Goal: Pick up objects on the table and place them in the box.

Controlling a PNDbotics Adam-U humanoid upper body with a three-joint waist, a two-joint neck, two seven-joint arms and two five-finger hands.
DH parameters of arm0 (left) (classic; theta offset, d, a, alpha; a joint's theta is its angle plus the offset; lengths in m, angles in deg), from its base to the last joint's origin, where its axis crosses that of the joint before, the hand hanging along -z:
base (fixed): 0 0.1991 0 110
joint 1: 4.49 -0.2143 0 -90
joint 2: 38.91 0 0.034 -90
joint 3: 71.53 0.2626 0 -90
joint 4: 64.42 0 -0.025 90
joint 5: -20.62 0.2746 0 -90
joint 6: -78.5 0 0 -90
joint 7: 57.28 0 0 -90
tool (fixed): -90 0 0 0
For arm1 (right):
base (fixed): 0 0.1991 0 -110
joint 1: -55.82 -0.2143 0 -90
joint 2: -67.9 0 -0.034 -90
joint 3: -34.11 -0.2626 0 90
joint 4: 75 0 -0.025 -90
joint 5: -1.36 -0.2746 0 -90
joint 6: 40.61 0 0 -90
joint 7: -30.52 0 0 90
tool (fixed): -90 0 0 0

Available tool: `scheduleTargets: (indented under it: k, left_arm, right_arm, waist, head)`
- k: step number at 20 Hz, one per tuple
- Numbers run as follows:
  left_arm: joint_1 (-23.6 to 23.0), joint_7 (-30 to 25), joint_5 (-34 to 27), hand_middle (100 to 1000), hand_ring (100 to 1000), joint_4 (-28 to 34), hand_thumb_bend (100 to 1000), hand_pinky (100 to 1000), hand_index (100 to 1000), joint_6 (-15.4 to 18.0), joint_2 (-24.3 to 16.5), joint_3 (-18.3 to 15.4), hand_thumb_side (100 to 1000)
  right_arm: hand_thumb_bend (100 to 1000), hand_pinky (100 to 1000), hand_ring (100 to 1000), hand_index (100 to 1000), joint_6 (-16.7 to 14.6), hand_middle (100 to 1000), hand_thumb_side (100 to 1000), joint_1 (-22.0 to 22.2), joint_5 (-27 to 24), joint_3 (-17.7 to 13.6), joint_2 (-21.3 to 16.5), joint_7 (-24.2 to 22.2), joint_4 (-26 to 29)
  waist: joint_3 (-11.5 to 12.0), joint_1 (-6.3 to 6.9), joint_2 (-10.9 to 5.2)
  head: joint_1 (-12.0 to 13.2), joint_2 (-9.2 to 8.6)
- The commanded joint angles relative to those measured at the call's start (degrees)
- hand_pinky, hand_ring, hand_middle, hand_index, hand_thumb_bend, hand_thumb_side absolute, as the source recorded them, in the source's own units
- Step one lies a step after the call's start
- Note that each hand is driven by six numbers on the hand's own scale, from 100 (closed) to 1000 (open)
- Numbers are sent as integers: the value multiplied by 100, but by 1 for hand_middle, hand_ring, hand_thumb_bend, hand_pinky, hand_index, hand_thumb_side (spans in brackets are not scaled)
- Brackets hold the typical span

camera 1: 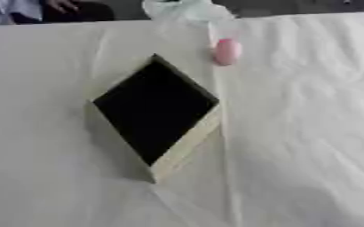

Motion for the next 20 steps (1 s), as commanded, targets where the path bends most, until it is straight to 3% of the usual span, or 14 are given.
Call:
scheduleTargets:
  k: [1, 11, 16, 20]
  left_arm:
    - [33, 28, -5, 785, 753, 112, 100, 706, 783, -2, -94, -61, 729]
    - [30, 39, -7, 785, 752, 112, 100, 706, 783, -3, -101, -61, 729]
    - [23, -4, -26, 785, 752, 112, 100, 706, 783, -19, -107, -20, 729]
    - [12, -34, -37, 784, 752, 112, 100, 707, 783, -25, -124, 4, 728]
  right_arm:
    - [100, 872, 802, 848, 12, 726, 667, -75, -16, -18, -134, -2, 102]
    - [100, 882, 823, 864, 80, 750, 701, -204, 77, 83, -260, -106, 95]
    - [100, 898, 850, 876, 211, 777, 742, -772, 416, 595, -609, -477, -285]
    - [100, 912, 880, 886, 361, 804, 787, -1344, 753, 1101, -666, -831, -830]
  waist:
    - [9, -12, -100]
    - [38, -27, -73]
    - [95, -48, -112]
    - [136, -56, -187]
  head:
    - [37, 17]
    - [72, 25]
    - [1, 117]
    - [-45, 196]
